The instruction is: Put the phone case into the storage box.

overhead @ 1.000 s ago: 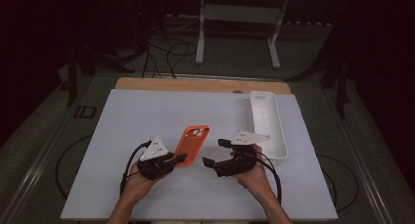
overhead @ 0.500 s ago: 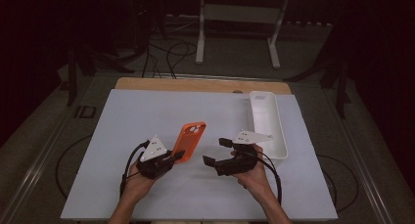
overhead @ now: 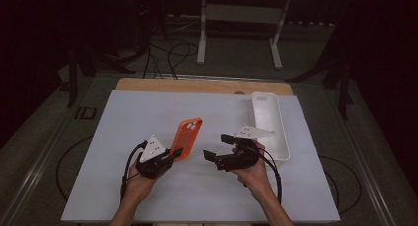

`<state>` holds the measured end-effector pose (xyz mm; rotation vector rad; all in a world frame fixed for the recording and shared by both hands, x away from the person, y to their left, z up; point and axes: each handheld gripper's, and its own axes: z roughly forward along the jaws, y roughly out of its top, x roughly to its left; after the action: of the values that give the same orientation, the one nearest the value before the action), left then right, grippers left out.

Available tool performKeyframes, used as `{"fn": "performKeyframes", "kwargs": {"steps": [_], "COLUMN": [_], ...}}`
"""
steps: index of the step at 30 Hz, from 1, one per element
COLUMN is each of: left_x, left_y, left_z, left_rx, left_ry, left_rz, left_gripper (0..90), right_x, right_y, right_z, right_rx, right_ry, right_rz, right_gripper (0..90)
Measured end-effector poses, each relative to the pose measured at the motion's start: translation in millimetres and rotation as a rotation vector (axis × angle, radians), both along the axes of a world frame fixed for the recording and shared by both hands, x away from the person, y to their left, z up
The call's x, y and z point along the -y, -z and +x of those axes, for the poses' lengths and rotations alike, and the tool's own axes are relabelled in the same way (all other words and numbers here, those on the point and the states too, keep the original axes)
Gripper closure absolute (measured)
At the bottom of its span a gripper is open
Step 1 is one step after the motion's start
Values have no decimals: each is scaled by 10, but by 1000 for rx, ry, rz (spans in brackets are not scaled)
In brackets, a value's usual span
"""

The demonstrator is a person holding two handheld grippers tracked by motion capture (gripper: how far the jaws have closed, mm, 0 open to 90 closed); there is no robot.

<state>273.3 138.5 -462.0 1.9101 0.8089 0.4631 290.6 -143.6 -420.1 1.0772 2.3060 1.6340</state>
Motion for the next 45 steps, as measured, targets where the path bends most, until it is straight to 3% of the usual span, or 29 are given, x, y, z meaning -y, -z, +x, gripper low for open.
{"fn": "performKeyframes", "kwargs": {"steps": [12, 31, 45], "left_x": [-4, 56, 99], "left_y": [14, 36, 58], "left_z": [-7, -20, -31], "left_rx": [17, 20, 24], "left_ry": [-46, -35, -24], "left_rz": [-2, 12, 28], "left_gripper": [852, 852, 852], "right_x": [-184, -406, -448], "right_y": [-131, -274, -278], "right_z": [64, 182, 233], "right_rx": [-7, -54, -82], "right_ry": [6, 29, 61], "right_rz": [15, 71, 112], "right_gripper": [94, 109, 91]}}
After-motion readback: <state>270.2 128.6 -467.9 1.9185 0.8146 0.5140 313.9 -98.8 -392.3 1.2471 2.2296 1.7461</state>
